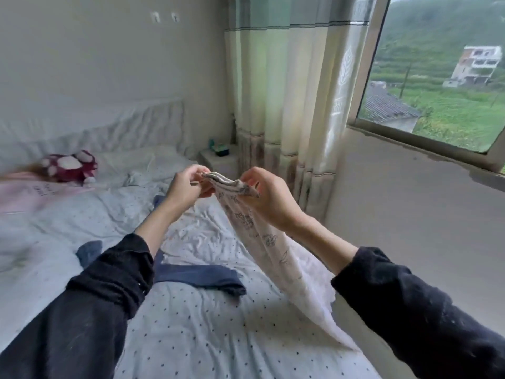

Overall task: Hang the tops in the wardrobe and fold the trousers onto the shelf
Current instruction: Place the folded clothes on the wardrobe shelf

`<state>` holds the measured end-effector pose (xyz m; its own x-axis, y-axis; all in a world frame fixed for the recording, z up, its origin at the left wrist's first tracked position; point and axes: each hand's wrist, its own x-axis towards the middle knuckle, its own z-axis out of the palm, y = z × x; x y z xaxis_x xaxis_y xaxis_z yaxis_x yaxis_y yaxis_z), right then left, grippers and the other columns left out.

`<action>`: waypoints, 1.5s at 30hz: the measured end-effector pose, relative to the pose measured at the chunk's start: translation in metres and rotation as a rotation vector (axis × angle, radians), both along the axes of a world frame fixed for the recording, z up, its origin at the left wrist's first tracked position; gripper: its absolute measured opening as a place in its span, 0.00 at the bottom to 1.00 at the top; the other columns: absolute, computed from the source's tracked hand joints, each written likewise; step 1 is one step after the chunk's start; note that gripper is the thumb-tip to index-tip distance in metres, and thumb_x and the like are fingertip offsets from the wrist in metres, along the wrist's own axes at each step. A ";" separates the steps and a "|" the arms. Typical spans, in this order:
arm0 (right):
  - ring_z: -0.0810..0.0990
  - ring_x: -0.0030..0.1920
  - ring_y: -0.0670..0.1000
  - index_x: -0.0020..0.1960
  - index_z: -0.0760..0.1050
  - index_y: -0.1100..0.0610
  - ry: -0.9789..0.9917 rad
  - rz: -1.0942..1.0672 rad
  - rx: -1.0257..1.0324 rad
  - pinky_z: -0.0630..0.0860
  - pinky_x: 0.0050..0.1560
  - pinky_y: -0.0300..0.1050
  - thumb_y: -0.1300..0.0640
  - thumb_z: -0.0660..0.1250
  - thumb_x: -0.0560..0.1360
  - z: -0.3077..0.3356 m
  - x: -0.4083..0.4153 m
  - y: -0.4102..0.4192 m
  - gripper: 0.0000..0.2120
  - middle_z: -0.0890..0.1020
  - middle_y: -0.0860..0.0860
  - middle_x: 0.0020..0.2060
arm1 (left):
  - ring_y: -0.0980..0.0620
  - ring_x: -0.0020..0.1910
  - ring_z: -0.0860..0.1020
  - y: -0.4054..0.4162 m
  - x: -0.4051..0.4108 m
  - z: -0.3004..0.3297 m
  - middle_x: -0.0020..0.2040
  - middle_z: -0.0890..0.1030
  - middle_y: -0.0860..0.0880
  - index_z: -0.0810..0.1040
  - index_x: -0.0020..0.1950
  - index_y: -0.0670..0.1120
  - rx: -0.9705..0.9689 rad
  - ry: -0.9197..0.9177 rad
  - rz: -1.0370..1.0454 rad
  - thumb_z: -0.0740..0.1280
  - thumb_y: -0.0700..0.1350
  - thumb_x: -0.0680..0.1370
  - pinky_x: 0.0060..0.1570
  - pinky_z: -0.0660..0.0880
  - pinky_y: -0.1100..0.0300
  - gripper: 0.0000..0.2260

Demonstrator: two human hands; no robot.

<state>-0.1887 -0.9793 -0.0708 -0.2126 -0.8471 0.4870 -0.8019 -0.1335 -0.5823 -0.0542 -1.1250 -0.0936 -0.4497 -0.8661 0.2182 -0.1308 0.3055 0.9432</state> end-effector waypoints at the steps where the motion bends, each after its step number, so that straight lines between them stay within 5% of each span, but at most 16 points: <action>1: 0.76 0.43 0.53 0.50 0.77 0.58 0.009 0.039 0.020 0.73 0.46 0.48 0.58 0.71 0.71 -0.008 0.018 0.000 0.09 0.80 0.53 0.46 | 0.59 0.31 0.79 0.003 0.019 -0.006 0.40 0.76 0.42 0.74 0.45 0.43 0.025 -0.004 0.012 0.61 0.27 0.76 0.33 0.77 0.69 0.11; 5: 0.77 0.47 0.61 0.52 0.76 0.61 0.133 0.243 0.108 0.72 0.45 0.52 0.58 0.68 0.73 -0.043 0.121 -0.011 0.10 0.80 0.57 0.48 | 0.59 0.31 0.79 0.015 0.132 -0.039 0.40 0.77 0.44 0.74 0.54 0.36 0.128 -0.031 0.114 0.62 0.25 0.75 0.33 0.76 0.70 0.11; 13: 0.76 0.49 0.63 0.56 0.71 0.62 0.183 0.562 0.223 0.71 0.44 0.53 0.59 0.65 0.74 -0.105 0.280 -0.018 0.12 0.76 0.59 0.53 | 0.59 0.30 0.79 0.031 0.297 -0.096 0.30 0.82 0.52 0.76 0.47 0.41 0.455 0.088 0.355 0.58 0.22 0.73 0.32 0.76 0.69 0.16; 25: 0.77 0.52 0.63 0.61 0.73 0.59 0.035 0.813 0.635 0.73 0.53 0.54 0.59 0.61 0.77 -0.297 0.376 -0.035 0.14 0.77 0.58 0.55 | 0.54 0.31 0.80 0.041 0.405 -0.269 0.40 0.81 0.42 0.73 0.57 0.34 0.825 0.013 0.600 0.54 0.19 0.72 0.31 0.77 0.68 0.20; 27: 0.78 0.53 0.60 0.63 0.73 0.59 -0.015 0.867 0.722 0.73 0.55 0.51 0.57 0.63 0.77 -0.325 0.378 -0.043 0.15 0.79 0.57 0.56 | 0.51 0.38 0.79 0.035 0.411 -0.298 0.50 0.79 0.39 0.73 0.59 0.33 0.843 0.029 0.648 0.54 0.20 0.73 0.32 0.77 0.68 0.20; 30: 0.79 0.55 0.57 0.65 0.73 0.58 0.013 0.912 0.836 0.72 0.58 0.47 0.55 0.64 0.78 -0.362 0.375 -0.052 0.17 0.79 0.55 0.59 | 0.52 0.47 0.78 0.035 0.420 -0.337 0.59 0.77 0.43 0.71 0.65 0.37 0.857 0.005 0.731 0.57 0.26 0.76 0.39 0.75 0.64 0.19; 32: 0.78 0.57 0.58 0.63 0.75 0.58 0.026 0.857 0.807 0.73 0.58 0.52 0.54 0.61 0.79 -0.380 0.372 -0.053 0.15 0.79 0.55 0.59 | 0.53 0.47 0.77 0.049 0.422 -0.364 0.54 0.78 0.48 0.69 0.69 0.42 0.933 0.012 0.786 0.60 0.35 0.80 0.44 0.73 0.60 0.17; 35: 0.79 0.56 0.59 0.55 0.80 0.57 0.172 0.651 0.447 0.76 0.56 0.58 0.54 0.58 0.75 -0.401 0.356 -0.059 0.16 0.82 0.55 0.54 | 0.53 0.41 0.76 0.071 0.416 -0.392 0.45 0.78 0.50 0.74 0.63 0.43 1.017 -0.099 0.795 0.63 0.50 0.79 0.41 0.72 0.60 0.16; 37: 0.76 0.63 0.59 0.60 0.77 0.54 0.367 0.544 0.355 0.69 0.62 0.65 0.49 0.56 0.74 -0.414 0.345 -0.066 0.20 0.79 0.55 0.60 | 0.57 0.41 0.74 0.079 0.408 -0.403 0.44 0.76 0.53 0.74 0.55 0.47 0.942 -0.229 0.781 0.61 0.54 0.79 0.40 0.71 0.64 0.12; 41: 0.49 0.76 0.59 0.76 0.54 0.47 0.587 0.581 0.595 0.38 0.69 0.69 0.36 0.55 0.76 -0.442 0.329 -0.079 0.33 0.52 0.54 0.77 | 0.57 0.38 0.73 0.085 0.394 -0.413 0.43 0.75 0.53 0.71 0.47 0.47 0.791 -0.409 0.751 0.62 0.57 0.77 0.30 0.70 0.69 0.13; 45: 0.56 0.75 0.60 0.75 0.59 0.49 0.713 0.558 0.664 0.47 0.69 0.72 0.33 0.52 0.72 -0.464 0.331 -0.075 0.35 0.58 0.56 0.75 | 0.52 0.35 0.73 0.086 0.395 -0.420 0.38 0.74 0.50 0.72 0.47 0.42 0.718 -0.574 0.798 0.64 0.59 0.76 0.32 0.67 0.60 0.19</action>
<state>0.1426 -1.0543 -0.5350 0.4244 -0.8737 -0.2378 -0.9055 -0.4116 -0.1035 0.3407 -1.0391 -0.5138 0.3906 -0.7855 -0.4800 -0.4975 -0.6189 0.6079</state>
